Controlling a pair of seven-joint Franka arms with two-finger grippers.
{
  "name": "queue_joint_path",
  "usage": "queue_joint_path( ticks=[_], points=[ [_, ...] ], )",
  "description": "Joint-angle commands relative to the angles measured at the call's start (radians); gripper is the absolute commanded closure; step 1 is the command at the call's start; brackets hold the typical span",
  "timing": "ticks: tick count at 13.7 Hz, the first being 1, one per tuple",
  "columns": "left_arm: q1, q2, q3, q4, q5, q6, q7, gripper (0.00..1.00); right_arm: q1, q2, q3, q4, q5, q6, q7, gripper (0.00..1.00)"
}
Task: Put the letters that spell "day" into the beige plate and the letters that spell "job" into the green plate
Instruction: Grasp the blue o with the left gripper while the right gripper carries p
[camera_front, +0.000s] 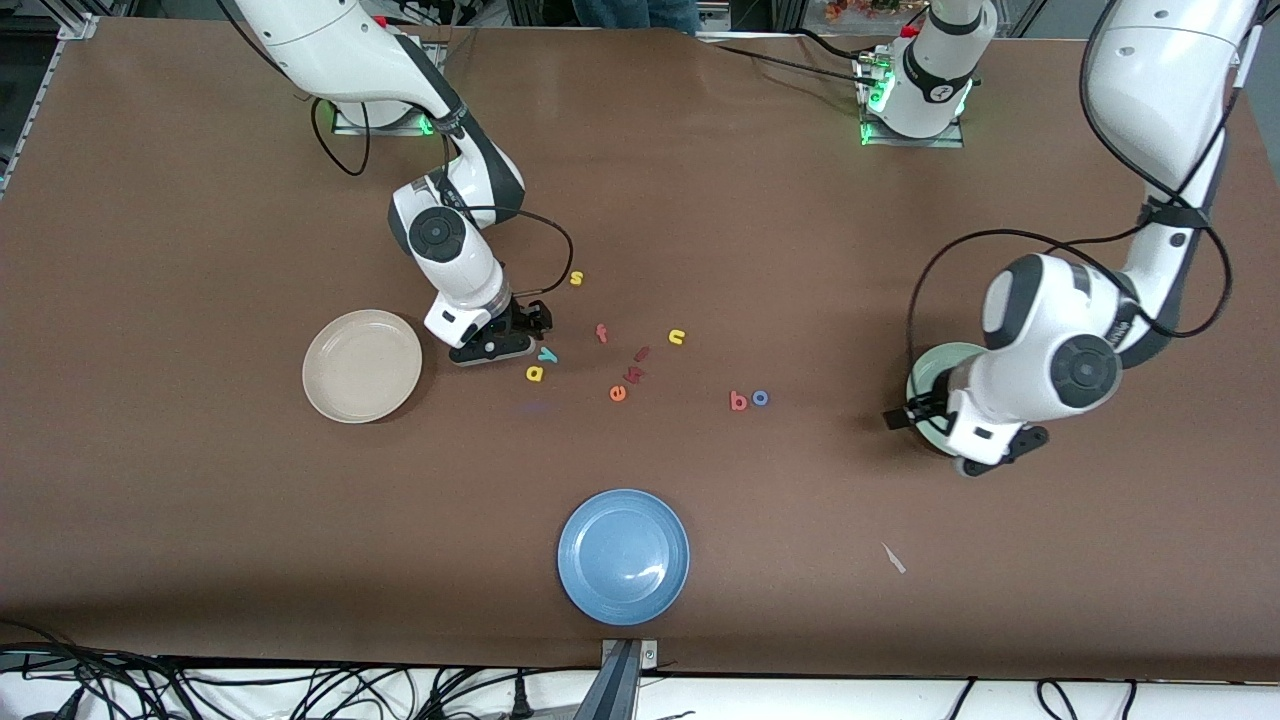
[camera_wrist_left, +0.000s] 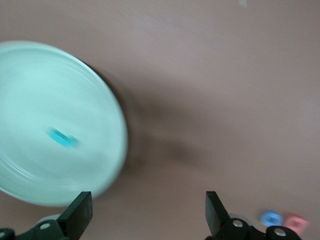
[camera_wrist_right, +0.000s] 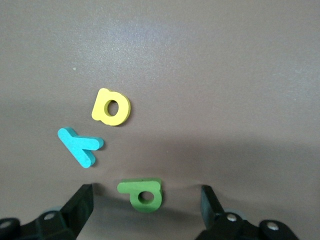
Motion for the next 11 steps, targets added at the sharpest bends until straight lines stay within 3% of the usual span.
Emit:
queue_joint_path(
  ticks=[1,5,7,10,11],
  points=[
    [-0.093,0.036,0.001,0.023,-0.023,-0.002,-0.170,0.01,0.008,0.005,-0.004,-0.002,-0.004,0.016,0.011,0.16],
    [-0.204,0.157,0.006,0.109,-0.006,0.014,-0.369,0.01,0.008,0.005,-0.004,-0.004,-0.005,0.016,0.011,0.36],
    [-0.219,0.177,0.009,0.103,-0.004,0.114,-0.400,0.01,0.008,0.005,-0.004,-0.004,-0.005,0.016,0.011,0.45],
    [-0.235,0.211,0.010,0.107,-0.003,0.154,-0.426,0.05,0.008,0.003,-0.003,-0.004,-0.005,0.016,0.010,0.55],
    [-0.238,0.211,0.013,0.107,-0.001,0.154,-0.425,0.12,0.008,0.003,-0.003,-0.004,-0.005,0.016,0.010,0.58]
  ],
)
